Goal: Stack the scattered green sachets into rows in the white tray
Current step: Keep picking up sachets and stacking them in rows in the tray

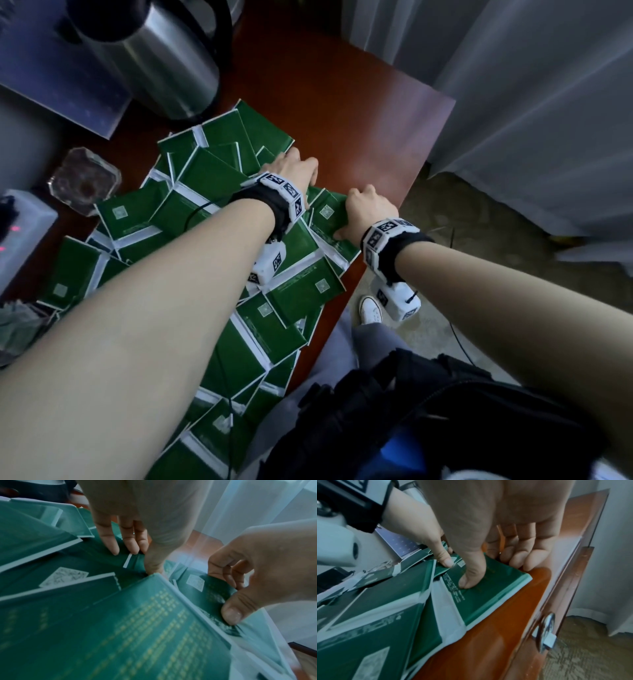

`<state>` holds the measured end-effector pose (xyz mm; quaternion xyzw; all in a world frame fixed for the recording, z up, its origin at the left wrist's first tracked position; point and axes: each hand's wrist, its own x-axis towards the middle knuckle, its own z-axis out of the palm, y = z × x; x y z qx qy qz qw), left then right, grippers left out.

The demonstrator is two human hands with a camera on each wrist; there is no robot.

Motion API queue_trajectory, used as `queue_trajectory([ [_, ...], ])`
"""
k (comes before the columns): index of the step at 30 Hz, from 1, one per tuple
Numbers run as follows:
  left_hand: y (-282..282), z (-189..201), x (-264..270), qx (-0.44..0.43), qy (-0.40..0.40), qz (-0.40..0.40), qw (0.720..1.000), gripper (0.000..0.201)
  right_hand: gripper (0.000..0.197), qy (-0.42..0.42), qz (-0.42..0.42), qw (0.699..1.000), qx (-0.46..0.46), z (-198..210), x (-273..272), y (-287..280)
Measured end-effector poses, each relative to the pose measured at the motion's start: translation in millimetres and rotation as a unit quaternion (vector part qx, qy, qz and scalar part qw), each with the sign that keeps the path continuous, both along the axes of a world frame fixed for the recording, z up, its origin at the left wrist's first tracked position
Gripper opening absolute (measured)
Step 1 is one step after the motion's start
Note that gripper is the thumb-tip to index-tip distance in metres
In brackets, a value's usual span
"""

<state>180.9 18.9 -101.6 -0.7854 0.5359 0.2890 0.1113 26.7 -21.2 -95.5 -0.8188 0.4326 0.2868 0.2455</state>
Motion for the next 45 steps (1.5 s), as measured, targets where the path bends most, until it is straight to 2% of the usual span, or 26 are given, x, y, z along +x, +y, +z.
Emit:
queue_trajectory([
  [7,-1.1,2.8,-2.1,0.013,-0.014,0.005,1.0,0.036,0.052,-0.04,-0.008,0.998,0.042,-0.4,-7.3,-5.2],
  [12,-18.4,12.7,8.8,0.072,0.04,0.019,0.996,0.031,0.053,-0.063,-0.033,0.993,0.099,-1.8,-6.6,-27.2],
  [17,-39.3,21.3,23.5,0.101,0.068,0.098,0.988,0.021,0.035,-0.07,0.054,0.99,0.108,0.3,0.9,-72.7],
  [21,-63.1,28.2,34.9,0.07,0.036,0.128,0.989,0.021,0.021,-0.083,0.093,0.989,0.079,10.8,14.0,-128.4],
  [27,-97.5,43.5,44.6,0.014,-0.002,0.174,0.985,0.017,0.012,-0.097,0.157,0.983,-0.012,32.6,41.7,-211.2],
  [29,-102.5,47.5,46.7,-0.004,-0.02,0.187,0.982,0.01,0.016,-0.099,0.182,0.978,-0.04,40.9,48.8,-229.7],
  [32,-103.1,49.3,46.1,-0.015,-0.046,0.21,0.976,0.012,0.022,-0.081,0.224,0.967,-0.087,51.7,52.6,-243.5],
  [36,-94.7,47.0,24.8,-0.035,-0.084,0.188,0.978,0.02,0.045,-0.067,0.307,0.943,-0.111,47.9,41.3,-238.5],
  [38,-87.2,40.9,4.7,-0.032,-0.096,0.161,0.982,0.034,0.062,-0.069,0.36,0.924,-0.107,34.7,27.2,-230.6],
  [41,-73.8,20.2,-28.3,-0.005,-0.081,0.1,0.992,0.077,0.105,-0.041,0.423,0.901,-0.084,8.8,2.1,-216.7],
  [43,-65.7,3.7,-49.7,0.022,-0.058,0.087,0.994,0.099,0.116,-0.034,0.429,0.9,-0.069,-5.5,-11.0,-209.1],
  [45,-58.5,-10.6,-72.3,0.03,-0.049,0.104,0.993,0.108,0.117,-0.052,0.424,0.902,-0.058,-12.4,-20.4,-202.8],
])
